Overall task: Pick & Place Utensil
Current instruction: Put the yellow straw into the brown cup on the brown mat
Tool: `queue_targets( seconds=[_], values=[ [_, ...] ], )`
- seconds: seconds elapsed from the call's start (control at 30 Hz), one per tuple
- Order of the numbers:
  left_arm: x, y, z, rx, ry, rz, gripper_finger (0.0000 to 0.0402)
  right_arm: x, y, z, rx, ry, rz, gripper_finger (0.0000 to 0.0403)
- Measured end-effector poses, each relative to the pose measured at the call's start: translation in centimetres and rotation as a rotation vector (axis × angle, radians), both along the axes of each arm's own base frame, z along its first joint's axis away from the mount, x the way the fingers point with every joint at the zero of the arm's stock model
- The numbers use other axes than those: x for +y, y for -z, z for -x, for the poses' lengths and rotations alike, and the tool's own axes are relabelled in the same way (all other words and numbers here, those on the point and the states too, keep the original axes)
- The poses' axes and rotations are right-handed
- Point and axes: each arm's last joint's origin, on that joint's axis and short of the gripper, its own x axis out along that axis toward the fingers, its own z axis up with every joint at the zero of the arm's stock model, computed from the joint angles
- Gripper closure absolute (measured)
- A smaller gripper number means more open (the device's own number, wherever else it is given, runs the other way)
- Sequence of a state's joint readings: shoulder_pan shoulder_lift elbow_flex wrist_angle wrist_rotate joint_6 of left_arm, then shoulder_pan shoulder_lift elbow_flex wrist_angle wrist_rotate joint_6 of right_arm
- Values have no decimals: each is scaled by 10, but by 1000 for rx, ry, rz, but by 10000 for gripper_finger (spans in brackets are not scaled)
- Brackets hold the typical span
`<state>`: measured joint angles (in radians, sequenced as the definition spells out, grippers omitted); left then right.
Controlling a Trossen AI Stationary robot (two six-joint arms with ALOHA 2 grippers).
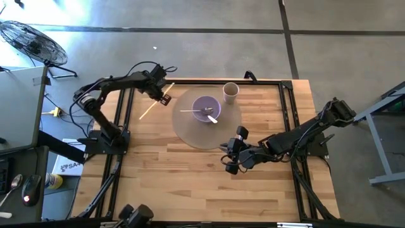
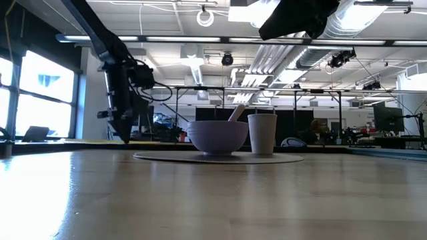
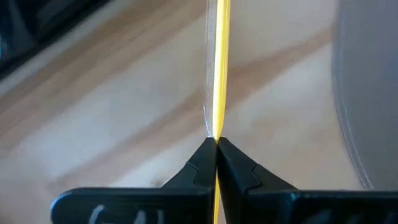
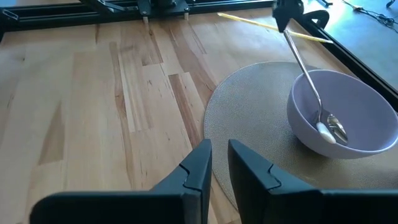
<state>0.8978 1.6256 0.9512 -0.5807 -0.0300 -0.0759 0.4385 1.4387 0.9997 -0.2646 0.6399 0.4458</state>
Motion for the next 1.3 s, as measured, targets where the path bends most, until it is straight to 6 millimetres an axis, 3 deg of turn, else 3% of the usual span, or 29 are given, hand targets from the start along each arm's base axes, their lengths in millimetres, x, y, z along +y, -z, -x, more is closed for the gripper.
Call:
queue_targets(
  seconds=[0.3, 0.53, 0.73, 0.97, 1.13, 1.3],
  values=[
    [-34, -43, 2, -63, 48, -27, 401, 0, 0, 0, -1, 3, -2, 356],
    [-88, -79, -5, -95, 187, -86, 401, -2, 0, -1, -4, 16, 7, 356],
    [-138, -104, 3, -80, 211, -240, 401, -8, 2, -7, -19, 42, -2, 355],
    [-186, -84, 26, -348, 282, -346, 401, -20, 20, -40, -49, -5, 26, 355],
    [-204, -68, 44, -584, 386, -434, 401, -39, 28, -66, -134, -85, 65, 339],
    [-218, -61, 55, -800, 608, -515, 401, -60, 26, -85, -254, -190, 154, 301]
  ],
)
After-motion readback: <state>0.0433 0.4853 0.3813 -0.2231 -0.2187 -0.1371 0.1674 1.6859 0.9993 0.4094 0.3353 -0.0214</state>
